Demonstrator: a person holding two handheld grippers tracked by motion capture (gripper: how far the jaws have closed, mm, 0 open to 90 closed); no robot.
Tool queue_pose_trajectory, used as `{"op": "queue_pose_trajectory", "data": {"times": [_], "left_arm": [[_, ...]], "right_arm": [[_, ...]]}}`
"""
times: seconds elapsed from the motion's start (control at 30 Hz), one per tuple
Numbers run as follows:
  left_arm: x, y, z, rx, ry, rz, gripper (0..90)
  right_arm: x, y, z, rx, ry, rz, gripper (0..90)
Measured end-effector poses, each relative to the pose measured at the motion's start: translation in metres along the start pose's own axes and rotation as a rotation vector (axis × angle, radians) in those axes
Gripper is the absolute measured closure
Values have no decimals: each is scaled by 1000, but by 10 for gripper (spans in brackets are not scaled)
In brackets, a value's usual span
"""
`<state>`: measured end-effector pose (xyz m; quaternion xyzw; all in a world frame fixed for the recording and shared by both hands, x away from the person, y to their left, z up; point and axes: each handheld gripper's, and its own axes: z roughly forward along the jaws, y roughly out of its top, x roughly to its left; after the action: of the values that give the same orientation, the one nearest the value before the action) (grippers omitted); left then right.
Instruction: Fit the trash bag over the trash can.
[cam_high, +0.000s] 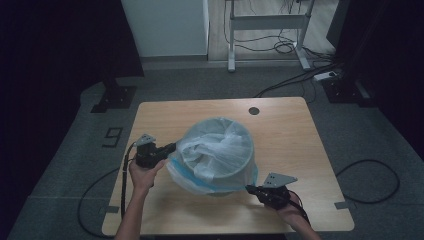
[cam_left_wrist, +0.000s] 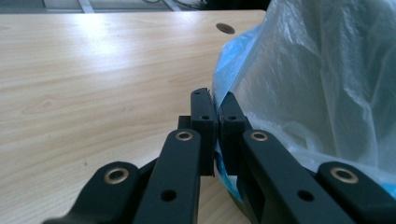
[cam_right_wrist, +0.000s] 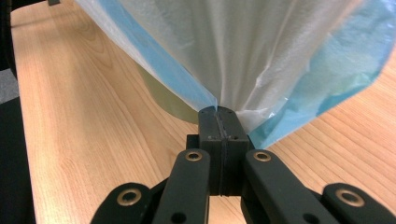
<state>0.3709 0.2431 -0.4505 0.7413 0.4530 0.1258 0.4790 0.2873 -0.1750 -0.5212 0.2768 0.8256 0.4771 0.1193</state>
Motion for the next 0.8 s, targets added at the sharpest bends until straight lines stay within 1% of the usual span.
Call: {"op": "queue_pose_trajectory", "data": {"times": [0.07, 0.2, 0.33, 0.4, 0.5, 0.63, 0.67, 0.7, 0.8], "left_arm": [[-2, -2, 0, 23, 9, 17, 873], [-3, -5, -1, 38, 2, 24, 874], [-4, -11, 4, 83, 5, 43, 874], [-5, -14, 7, 97, 3, 43, 874], [-6, -17, 10, 120, 6, 41, 874], [-9, -19, 15, 156, 9, 53, 871], [-10, -19, 15, 163, 11, 57, 871], [-10, -20, 16, 165, 12, 60, 870], [-8, -23, 15, 151, 0, 42, 867]], "right_arm": [[-3, -1, -1, 0, -8, 10, 893], [-6, -3, 0, 0, -23, 24, 893], [-9, -7, 3, 8, -35, 35, 893], [-11, -9, 4, 13, -45, 38, 893], [-15, -11, 4, 26, -63, 59, 893], [-23, -12, 5, 49, -86, 89, 893], [-25, -13, 5, 48, -89, 99, 893], [-26, -14, 6, 48, -88, 100, 893], [-30, -16, 6, 36, -86, 105, 893]]}}
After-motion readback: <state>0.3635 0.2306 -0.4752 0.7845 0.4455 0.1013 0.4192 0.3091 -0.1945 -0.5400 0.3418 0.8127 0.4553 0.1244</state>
